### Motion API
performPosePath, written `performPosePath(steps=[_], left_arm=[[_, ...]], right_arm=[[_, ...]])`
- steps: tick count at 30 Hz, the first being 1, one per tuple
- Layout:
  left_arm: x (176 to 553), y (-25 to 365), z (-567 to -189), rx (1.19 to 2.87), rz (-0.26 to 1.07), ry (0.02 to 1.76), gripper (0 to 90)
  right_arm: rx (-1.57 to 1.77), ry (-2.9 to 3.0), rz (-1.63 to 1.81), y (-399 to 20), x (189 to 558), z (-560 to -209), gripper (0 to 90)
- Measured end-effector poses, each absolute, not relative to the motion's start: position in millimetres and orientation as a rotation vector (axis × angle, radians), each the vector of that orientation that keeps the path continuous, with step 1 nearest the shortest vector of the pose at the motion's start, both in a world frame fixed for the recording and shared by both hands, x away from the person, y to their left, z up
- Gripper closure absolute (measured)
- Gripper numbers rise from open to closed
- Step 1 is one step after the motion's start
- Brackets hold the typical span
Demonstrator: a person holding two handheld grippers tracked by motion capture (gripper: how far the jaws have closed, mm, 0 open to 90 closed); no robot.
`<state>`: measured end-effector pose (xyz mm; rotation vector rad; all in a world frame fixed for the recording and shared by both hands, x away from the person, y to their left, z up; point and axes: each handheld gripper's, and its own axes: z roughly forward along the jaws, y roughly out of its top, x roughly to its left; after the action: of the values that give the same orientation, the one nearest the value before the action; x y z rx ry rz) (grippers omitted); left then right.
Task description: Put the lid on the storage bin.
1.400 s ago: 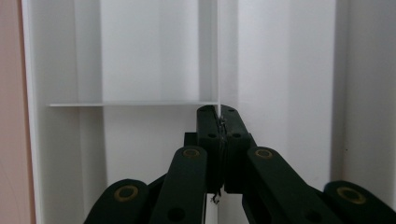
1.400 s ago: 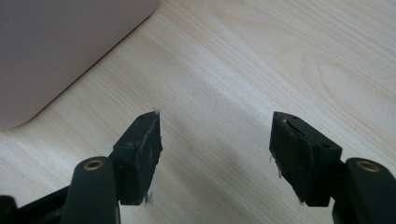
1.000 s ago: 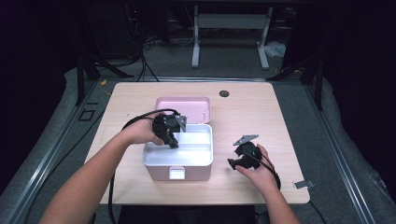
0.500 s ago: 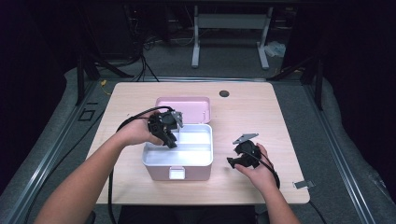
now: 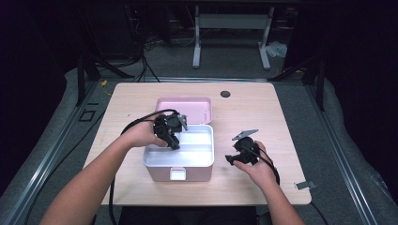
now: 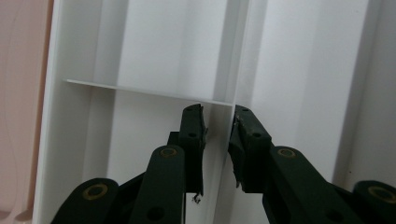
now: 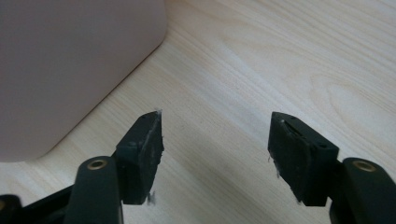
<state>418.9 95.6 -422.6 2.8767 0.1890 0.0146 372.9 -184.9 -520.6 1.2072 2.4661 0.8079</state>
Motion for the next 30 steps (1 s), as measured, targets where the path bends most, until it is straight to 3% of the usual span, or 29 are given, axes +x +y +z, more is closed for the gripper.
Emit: performPosePath(steps=[9, 30], left_arm=[[416.6, 97.0, -423.0, 2.862, 0.020, 0.215, 76.0], [416.6, 94.0, -423.0, 2.878, 0.020, 0.199, 76.7]], right_arm=[[1.201, 2.524, 0.696, -172.2, 399.7, -510.5, 34.0], [1.297, 2.491, 0.596, -131.0, 492.8, -422.0, 33.0]])
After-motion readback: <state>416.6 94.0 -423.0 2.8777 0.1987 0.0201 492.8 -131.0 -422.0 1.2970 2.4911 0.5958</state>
